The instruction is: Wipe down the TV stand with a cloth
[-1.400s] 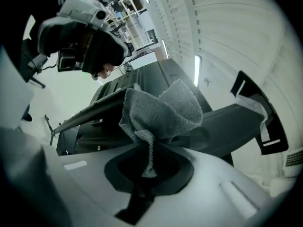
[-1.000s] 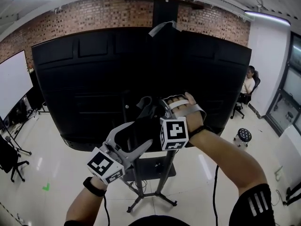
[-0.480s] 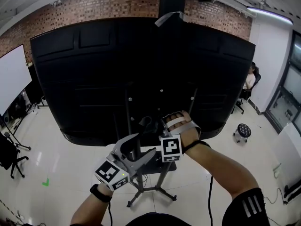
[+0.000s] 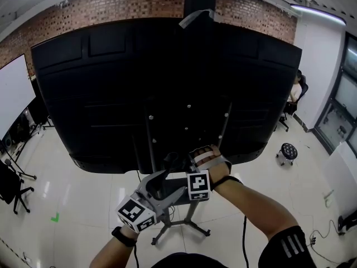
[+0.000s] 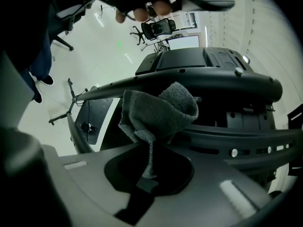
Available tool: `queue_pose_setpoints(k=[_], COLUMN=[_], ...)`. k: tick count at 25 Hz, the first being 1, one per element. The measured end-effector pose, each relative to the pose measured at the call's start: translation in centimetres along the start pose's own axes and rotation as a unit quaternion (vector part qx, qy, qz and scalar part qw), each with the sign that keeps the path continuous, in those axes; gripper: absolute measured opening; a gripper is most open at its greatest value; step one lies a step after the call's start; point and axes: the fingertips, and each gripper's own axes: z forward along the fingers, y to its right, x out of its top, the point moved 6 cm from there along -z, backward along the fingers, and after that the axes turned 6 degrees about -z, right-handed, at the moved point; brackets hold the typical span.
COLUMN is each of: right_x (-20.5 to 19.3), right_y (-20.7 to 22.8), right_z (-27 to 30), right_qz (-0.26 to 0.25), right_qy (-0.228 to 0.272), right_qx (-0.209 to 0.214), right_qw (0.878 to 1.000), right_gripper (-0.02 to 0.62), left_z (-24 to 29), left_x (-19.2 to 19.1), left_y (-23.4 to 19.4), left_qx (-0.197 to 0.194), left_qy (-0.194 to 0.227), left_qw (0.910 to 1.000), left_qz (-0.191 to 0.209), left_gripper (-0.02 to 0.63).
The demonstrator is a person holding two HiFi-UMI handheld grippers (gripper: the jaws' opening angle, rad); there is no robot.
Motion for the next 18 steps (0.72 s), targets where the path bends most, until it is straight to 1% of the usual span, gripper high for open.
queue_pose_setpoints(k=[2, 4, 6, 7, 10, 16, 18], right_x=[0.0, -0.1, -0.6, -0.9, -2.7, -8.6, -10.8], right_y=[0.0, 0.8, 2.0, 2.5, 4.2, 7.0, 7.9], right_z=[-0.3, -1.6, -3.5, -4.5, -8.1, -14.9, -16.4], right_qz=[0.029, 0.1, 0.18, 0.21, 0.281, 0.386, 0.408], right_qy=[0.014, 0.051, 0.1, 0.121, 0.16, 0.188, 0.185], right_qx=[0.003, 0.002, -0.008, -0.017, -0.052, -0.123, -0.146], right_qw=[0.999, 0.994, 0.979, 0.97, 0.945, 0.895, 0.882], right_gripper=[0.021, 0.021, 0.021, 0.021, 0.021, 0.021, 0.021], left_z=[0.0, 0.1, 0.2, 0.3, 0.8, 3.0, 4.1], left_x=[-0.6, -0.8, -0.4, -0.1, 1.1, 3.7, 4.3], left_y=[-0.4, -0.6, -0.6, -0.5, 0.1, 2.7, 3.5], left_qx=[0.004, 0.008, 0.01, 0.011, 0.006, -0.026, -0.04], left_qy=[-0.003, -0.003, 0.0, 0.002, 0.015, 0.043, 0.049], left_qw=[1.0, 1.0, 0.9999, 0.9999, 0.9995, 0.9972, 0.9962], left_qz=[0.0, 0.001, 0.007, 0.011, 0.029, 0.056, 0.06], left_gripper=[0.298, 0.299, 0.299, 0.299, 0.299, 0.298, 0.298])
